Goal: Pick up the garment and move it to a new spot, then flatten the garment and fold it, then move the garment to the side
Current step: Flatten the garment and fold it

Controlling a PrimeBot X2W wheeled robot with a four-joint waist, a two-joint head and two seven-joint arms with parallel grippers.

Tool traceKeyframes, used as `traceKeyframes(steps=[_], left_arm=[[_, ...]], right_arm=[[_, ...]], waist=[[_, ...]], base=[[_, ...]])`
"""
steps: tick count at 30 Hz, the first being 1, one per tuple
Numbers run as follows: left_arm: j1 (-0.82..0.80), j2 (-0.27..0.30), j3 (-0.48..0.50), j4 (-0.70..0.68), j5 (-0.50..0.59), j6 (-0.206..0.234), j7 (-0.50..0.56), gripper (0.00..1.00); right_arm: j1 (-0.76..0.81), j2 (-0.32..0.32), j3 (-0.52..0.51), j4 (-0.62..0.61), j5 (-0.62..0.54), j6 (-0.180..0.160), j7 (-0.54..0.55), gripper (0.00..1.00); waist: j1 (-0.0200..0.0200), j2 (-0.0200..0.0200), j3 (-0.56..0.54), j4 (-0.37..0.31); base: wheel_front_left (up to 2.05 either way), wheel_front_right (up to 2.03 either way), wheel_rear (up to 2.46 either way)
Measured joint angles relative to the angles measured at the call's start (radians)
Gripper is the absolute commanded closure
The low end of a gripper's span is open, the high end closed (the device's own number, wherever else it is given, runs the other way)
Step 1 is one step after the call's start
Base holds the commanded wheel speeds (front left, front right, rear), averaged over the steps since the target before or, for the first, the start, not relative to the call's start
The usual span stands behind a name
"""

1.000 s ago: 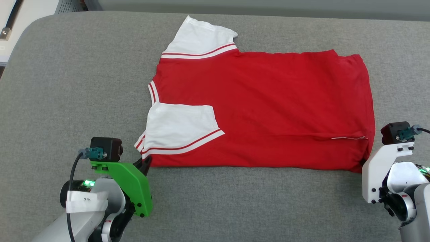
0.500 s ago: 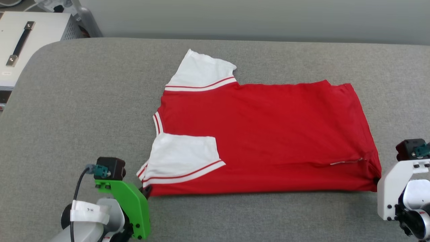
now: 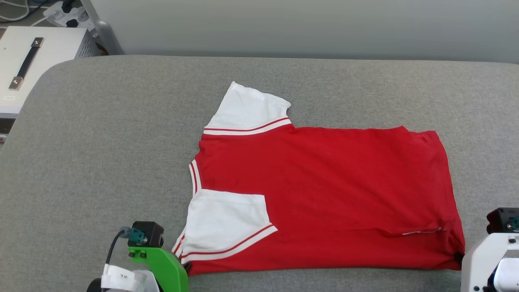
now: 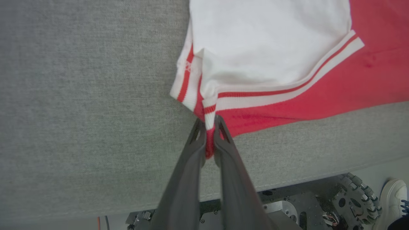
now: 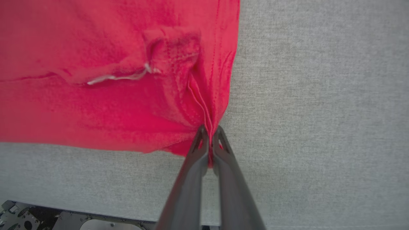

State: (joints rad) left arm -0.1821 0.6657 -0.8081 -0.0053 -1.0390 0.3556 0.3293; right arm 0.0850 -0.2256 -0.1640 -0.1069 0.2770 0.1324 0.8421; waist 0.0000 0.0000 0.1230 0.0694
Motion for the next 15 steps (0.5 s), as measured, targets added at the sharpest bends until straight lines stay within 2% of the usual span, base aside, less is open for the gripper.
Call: traceKeyframes(steps=[13,14,15], left_arm=[[-0.012,-0.034,-0.012,0.086,-0.001,-0.029,0.000,1.00],[-0.013,-0.035,-0.013,0.090,0.000,-0.030,-0.003,0.57],[-0.014,-0.036,-0.016,0.093,0.003,-0.030,-0.010,0.00]], right_arm=[[-0.009,0.025,0.014,0.094,-0.020,0.000,-0.083,1.00],[-0.011,0.025,0.015,0.098,-0.020,0.000,-0.087,1.00],[-0.012,0.025,0.016,0.102,-0.020,0.000,-0.092,0.43]], waist=[[0.0000,0.0000,0.025,-0.001],[0.0000,0.0000,0.024,0.000],[0.0000,0.0000,0.022,0.000]], base=[[0.00,0.00,0.00],[0.00,0.00,0.00],[0.00,0.00,0.00]])
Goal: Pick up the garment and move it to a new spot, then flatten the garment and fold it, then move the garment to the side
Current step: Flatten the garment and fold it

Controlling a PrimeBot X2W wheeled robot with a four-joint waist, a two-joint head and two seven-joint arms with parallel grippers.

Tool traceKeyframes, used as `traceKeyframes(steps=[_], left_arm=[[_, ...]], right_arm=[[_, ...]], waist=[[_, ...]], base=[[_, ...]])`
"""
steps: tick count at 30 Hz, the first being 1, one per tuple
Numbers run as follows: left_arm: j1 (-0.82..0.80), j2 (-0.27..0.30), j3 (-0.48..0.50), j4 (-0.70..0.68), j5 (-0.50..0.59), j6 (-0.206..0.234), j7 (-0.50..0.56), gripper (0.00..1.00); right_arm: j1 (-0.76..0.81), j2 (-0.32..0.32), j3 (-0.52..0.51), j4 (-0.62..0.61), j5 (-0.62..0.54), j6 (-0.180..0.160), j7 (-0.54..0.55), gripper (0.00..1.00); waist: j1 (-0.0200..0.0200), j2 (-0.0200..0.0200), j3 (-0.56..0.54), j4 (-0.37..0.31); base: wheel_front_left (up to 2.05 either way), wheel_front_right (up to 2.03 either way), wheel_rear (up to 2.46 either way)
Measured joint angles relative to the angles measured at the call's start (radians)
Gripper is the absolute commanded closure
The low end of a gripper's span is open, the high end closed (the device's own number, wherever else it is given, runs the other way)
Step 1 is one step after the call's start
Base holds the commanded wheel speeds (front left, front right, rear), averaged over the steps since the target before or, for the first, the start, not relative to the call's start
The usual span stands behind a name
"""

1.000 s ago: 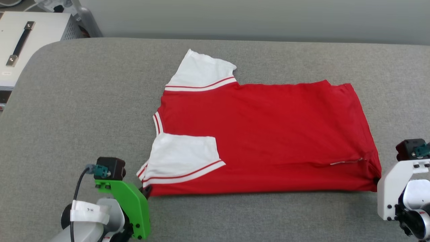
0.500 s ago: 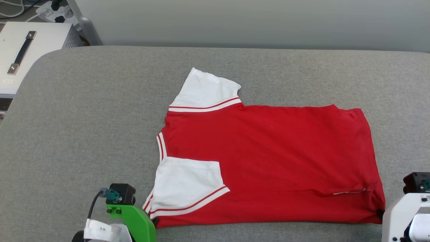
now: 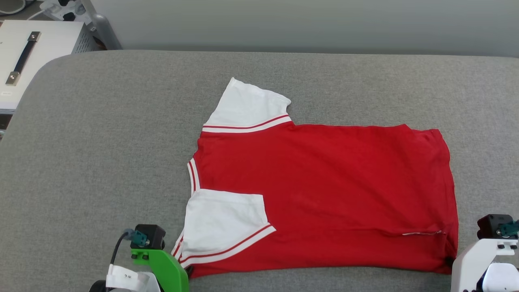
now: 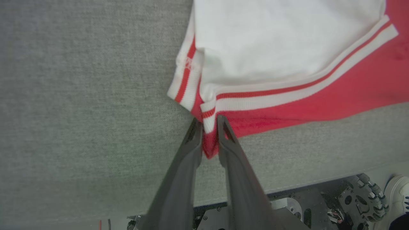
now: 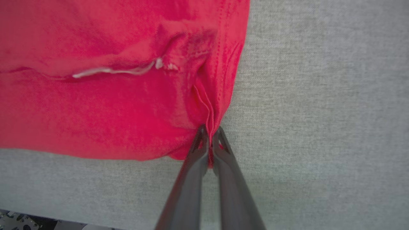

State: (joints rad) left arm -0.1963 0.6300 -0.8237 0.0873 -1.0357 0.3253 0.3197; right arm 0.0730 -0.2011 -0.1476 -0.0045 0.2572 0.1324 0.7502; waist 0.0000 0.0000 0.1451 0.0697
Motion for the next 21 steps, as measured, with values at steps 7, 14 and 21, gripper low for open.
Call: traceKeyframes(steps=[7,14,21], left_arm=[[-0.001,0.000,0.005,0.006,0.010,0.001,-0.035,0.00],[-0.001,0.010,0.044,-0.060,0.023,0.004,-0.113,0.00],[-0.033,0.024,0.083,-0.126,0.115,-0.032,-0.294,0.00]], right_arm=[[-0.005,-0.007,0.009,0.000,0.011,0.000,-0.026,0.00],[-0.005,-0.028,0.017,-0.078,0.030,0.000,-0.062,0.00],[-0.020,-0.039,0.031,-0.188,0.038,0.000,-0.235,0.00]], waist=[[0.0000,0.0000,-0.030,0.003],[0.0000,0.0000,-0.070,-0.002],[0.0000,0.0000,-0.083,-0.015]], base=[[0.00,0.00,0.00],[0.00,0.00,0.00],[0.00,0.00,0.00]])
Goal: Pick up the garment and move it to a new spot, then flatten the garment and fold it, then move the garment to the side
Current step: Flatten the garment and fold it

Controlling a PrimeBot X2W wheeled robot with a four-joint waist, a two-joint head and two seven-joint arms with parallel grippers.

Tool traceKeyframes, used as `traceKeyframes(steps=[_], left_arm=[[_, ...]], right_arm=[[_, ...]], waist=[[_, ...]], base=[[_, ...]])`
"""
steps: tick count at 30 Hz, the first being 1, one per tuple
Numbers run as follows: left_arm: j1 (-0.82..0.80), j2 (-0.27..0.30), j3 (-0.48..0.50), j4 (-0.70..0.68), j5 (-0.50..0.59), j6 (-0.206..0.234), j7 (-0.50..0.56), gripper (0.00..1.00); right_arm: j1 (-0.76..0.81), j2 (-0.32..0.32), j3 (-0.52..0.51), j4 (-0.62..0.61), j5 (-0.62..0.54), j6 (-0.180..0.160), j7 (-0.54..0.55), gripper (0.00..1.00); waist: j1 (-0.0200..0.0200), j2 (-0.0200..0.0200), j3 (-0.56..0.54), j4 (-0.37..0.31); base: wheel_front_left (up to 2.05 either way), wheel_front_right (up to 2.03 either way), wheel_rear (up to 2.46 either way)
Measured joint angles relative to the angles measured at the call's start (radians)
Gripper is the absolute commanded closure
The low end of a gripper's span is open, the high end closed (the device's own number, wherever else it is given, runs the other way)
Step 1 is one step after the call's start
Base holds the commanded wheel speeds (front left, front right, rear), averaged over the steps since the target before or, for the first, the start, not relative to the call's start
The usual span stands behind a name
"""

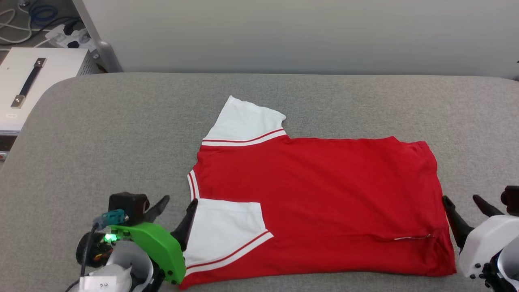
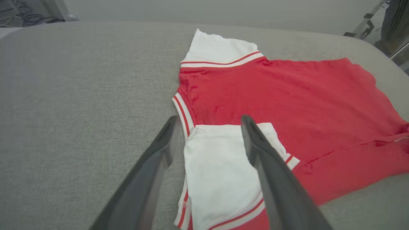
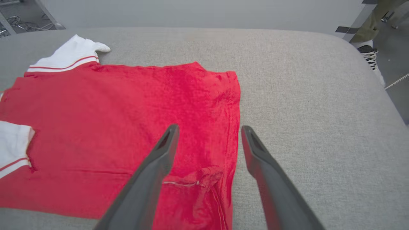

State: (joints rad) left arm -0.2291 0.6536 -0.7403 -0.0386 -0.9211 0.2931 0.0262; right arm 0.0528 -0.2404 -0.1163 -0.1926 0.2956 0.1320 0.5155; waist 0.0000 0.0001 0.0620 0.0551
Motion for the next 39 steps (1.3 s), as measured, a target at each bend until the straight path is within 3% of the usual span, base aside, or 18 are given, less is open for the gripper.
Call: traceKeyframes(steps=[5,8,13,20,26,29,34,39], left_arm=[[-0.010,-0.044,0.043,0.016,0.057,-0.018,-0.205,0.00],[-0.018,-0.065,0.066,0.029,0.104,-0.034,-0.264,0.00],[-0.045,-0.122,0.164,0.020,0.207,-0.067,-0.282,0.00],[-0.141,-0.133,0.191,0.112,0.293,-0.175,-0.278,0.00],[-0.401,-0.100,0.147,0.244,0.308,-0.307,-0.090,0.00],[-0.553,-0.081,0.126,0.333,0.303,-0.370,0.052,0.00],[-0.755,-0.074,0.079,0.470,0.245,-0.412,0.287,0.00],[-0.886,-0.070,0.032,0.609,0.144,-0.418,0.540,0.00]], right_arm=[[-0.015,0.018,0.000,-0.020,-0.003,0.000,-0.177,0.00],[-0.015,0.035,-0.002,-0.024,-0.022,0.000,-0.286,0.00],[-0.019,0.081,0.018,-0.019,-0.047,0.000,-0.421,0.00],[-0.061,0.111,0.063,0.021,-0.066,0.000,-0.515,0.00],[-0.101,0.109,0.105,0.027,-0.085,0.000,-0.529,0.00],[-0.131,0.109,0.132,0.021,-0.085,0.000,-0.530,0.00],[-0.165,0.110,0.169,0.002,-0.084,0.000,-0.536,0.00],[-0.193,0.115,0.203,-0.003,-0.081,0.000,-0.548,0.00]], waist=[[0.0000,0.0000,0.004,-0.005],[0.0000,0.0000,0.012,-0.010],[0.0000,0.0000,0.036,-0.029],[0.0000,0.0000,0.085,-0.081],[0.0000,0.0000,0.144,-0.128],[0.0000,0.0000,0.177,-0.156],[0.0000,0.0000,0.231,-0.202],[0.0001,0.0000,0.288,-0.252]], base=[[0.00,0.00,0.00],[0.00,0.00,0.00],[0.00,0.00,0.00],[0.00,0.00,0.00],[0.00,0.00,0.00],[0.00,0.00,0.00],[0.00,0.00,0.00],[0.00,0.00,0.00]])
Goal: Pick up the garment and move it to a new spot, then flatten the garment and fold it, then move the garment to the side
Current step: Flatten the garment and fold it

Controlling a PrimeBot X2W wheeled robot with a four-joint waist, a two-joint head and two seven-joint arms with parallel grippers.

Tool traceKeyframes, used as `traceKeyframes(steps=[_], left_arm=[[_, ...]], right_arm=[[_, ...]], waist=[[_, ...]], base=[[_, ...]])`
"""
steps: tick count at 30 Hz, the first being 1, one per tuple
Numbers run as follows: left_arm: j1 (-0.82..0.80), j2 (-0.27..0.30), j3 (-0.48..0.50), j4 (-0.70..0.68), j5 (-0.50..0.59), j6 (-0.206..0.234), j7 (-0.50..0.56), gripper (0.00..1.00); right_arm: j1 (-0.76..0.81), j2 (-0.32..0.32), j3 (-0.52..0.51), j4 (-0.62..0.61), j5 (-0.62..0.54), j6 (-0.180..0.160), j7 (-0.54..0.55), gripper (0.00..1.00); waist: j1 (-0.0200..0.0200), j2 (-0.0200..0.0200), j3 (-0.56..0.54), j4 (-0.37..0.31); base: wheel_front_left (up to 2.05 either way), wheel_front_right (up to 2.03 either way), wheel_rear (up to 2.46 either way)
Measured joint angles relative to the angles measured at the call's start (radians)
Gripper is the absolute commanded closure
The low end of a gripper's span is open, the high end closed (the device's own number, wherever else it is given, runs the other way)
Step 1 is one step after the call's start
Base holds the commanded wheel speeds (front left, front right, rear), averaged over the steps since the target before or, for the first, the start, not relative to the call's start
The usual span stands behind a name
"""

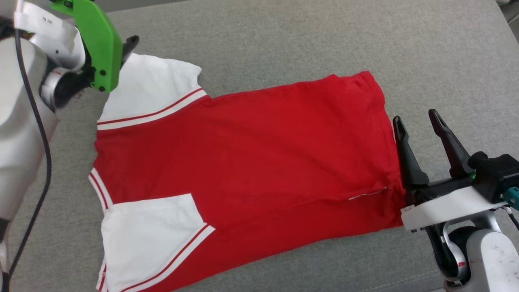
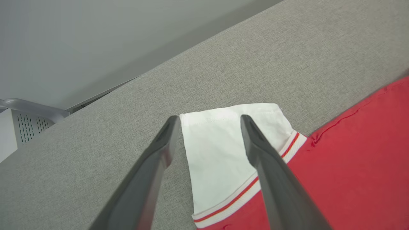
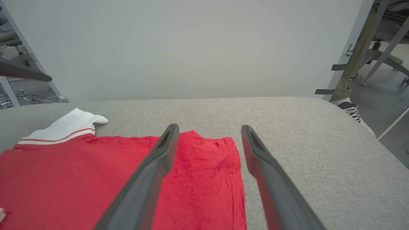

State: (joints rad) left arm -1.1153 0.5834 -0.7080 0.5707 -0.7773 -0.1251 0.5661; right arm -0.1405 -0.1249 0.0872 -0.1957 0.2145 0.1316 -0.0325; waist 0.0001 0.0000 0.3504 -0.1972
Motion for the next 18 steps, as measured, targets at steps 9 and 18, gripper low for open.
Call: traceKeyframes(steps=[9,18], left_arm=[[-0.120,0.035,-0.019,0.200,-0.068,-0.003,0.234,0.00],[-0.147,0.045,0.010,0.290,-0.081,0.032,0.232,0.00]], right_arm=[[-0.038,0.012,0.056,0.006,0.009,0.000,-0.032,0.00],[-0.056,0.020,0.077,0.028,0.012,0.000,-0.052,0.00]], waist=[[0.0001,0.0000,0.092,-0.083],[0.0001,0.0000,0.167,-0.142]], base=[[0.00,0.00,0.00],[0.00,0.00,0.00]])
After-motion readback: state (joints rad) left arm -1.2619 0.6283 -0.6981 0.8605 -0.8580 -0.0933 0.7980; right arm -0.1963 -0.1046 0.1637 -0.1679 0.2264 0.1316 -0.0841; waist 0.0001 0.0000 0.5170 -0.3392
